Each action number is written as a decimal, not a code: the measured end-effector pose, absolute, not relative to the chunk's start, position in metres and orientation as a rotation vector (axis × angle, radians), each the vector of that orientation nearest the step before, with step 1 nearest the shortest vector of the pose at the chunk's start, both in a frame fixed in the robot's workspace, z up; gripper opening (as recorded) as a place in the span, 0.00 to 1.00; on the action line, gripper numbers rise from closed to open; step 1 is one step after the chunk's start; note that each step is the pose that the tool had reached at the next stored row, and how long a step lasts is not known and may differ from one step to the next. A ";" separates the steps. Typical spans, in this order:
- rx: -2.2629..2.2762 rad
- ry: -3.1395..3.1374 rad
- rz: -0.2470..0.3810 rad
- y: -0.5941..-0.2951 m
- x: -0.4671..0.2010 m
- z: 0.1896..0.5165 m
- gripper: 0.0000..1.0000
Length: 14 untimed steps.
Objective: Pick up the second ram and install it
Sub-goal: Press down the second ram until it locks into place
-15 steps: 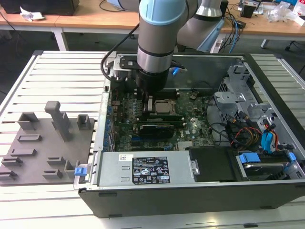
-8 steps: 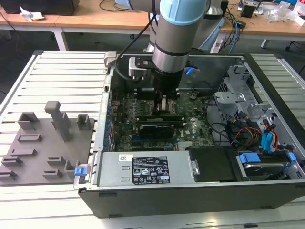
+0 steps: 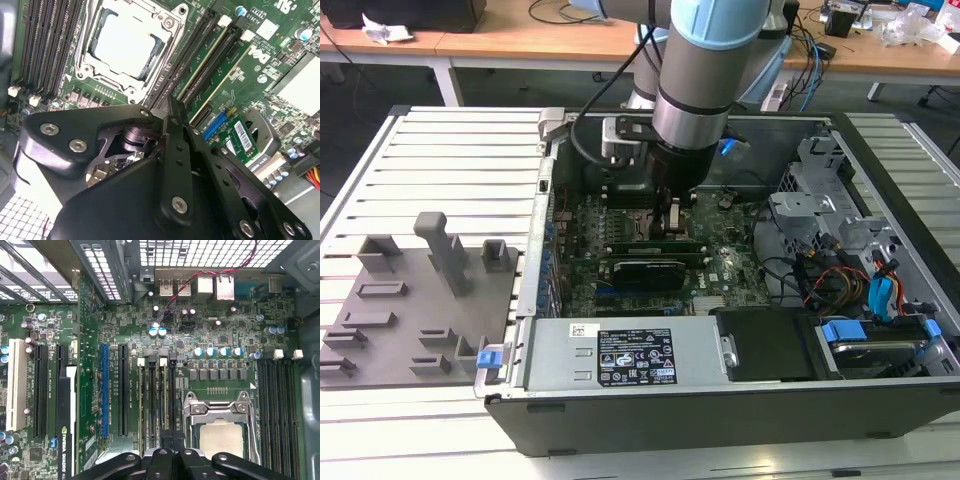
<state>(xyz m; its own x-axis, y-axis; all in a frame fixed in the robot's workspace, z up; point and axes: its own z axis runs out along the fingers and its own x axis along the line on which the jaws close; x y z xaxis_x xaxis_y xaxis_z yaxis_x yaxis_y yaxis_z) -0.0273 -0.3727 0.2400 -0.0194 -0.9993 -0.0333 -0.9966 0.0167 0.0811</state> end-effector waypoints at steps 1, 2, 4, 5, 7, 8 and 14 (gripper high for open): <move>2.176 -2.216 -0.126 -0.373 -0.027 0.241 0.11; 2.176 -2.216 -0.126 -0.373 -0.027 0.242 0.11; 2.176 -2.216 -0.126 -0.373 -0.026 0.245 0.11; 2.176 -2.216 -0.126 -0.373 -0.026 0.248 0.11; 2.176 -2.216 -0.126 -0.373 -0.026 0.251 0.11; 2.176 -2.216 -0.126 -0.373 -0.026 0.256 0.11; 2.177 -2.216 -0.127 -0.373 -0.026 0.259 0.11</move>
